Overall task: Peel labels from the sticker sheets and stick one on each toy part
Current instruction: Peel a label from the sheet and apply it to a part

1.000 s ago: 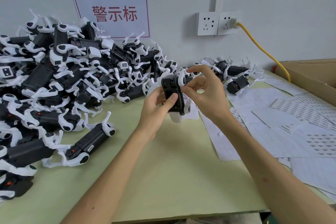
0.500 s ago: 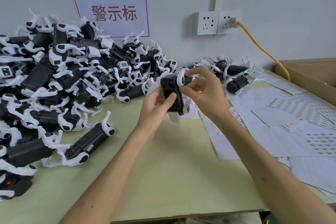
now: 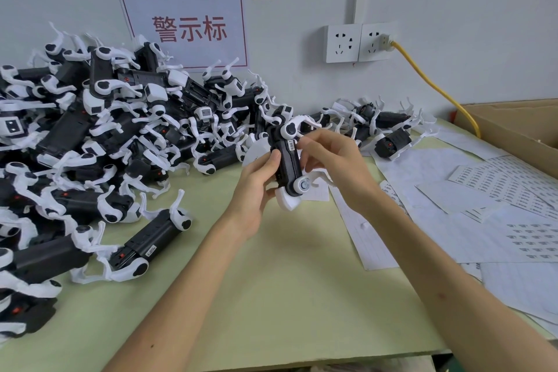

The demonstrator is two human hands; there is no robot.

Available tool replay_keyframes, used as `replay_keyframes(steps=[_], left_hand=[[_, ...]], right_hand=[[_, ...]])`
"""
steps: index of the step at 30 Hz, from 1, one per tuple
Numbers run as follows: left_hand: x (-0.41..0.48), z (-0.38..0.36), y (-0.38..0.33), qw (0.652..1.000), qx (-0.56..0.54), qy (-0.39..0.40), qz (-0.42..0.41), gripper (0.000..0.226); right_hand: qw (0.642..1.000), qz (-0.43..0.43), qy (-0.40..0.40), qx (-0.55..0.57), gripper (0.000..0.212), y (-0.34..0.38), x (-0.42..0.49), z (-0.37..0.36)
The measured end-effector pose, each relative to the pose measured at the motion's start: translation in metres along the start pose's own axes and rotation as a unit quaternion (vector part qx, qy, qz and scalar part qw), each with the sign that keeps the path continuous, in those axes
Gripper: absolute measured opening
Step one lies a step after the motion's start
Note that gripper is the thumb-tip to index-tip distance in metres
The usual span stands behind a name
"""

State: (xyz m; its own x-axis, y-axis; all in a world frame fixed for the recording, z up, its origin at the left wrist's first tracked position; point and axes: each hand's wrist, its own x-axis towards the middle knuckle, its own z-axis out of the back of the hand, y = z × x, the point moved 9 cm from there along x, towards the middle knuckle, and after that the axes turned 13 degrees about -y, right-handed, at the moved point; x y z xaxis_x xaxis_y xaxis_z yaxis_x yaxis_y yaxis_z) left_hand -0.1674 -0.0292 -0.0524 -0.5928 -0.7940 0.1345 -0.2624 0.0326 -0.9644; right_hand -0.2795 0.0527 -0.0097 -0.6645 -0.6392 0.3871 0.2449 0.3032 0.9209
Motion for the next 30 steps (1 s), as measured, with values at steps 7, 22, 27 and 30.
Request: replay_keyframes(steps=[7, 22, 27, 30], left_hand=[[-0.005, -0.006, -0.004, 0.999, -0.008, 0.027, -0.018, 0.042], [-0.009, -0.008, -0.006, 0.997, -0.063, 0.05, 0.009, 0.037], [-0.009, -0.011, -0.006, 0.995, -0.075, 0.068, 0.011, 0.043], [-0.008, -0.01, -0.005, 0.995, -0.075, 0.068, 0.016, 0.044]], right_hand=[[1.0, -0.006, 0.007, 0.016, 0.019, -0.004, -0.005, -0.005], [0.986, -0.06, 0.115, 0.108, 0.029, -0.001, -0.01, -0.021], [0.984, -0.064, 0.116, 0.122, 0.03, -0.001, -0.012, -0.022], [0.984, -0.059, 0.108, 0.127, 0.029, -0.002, -0.012, -0.022]])
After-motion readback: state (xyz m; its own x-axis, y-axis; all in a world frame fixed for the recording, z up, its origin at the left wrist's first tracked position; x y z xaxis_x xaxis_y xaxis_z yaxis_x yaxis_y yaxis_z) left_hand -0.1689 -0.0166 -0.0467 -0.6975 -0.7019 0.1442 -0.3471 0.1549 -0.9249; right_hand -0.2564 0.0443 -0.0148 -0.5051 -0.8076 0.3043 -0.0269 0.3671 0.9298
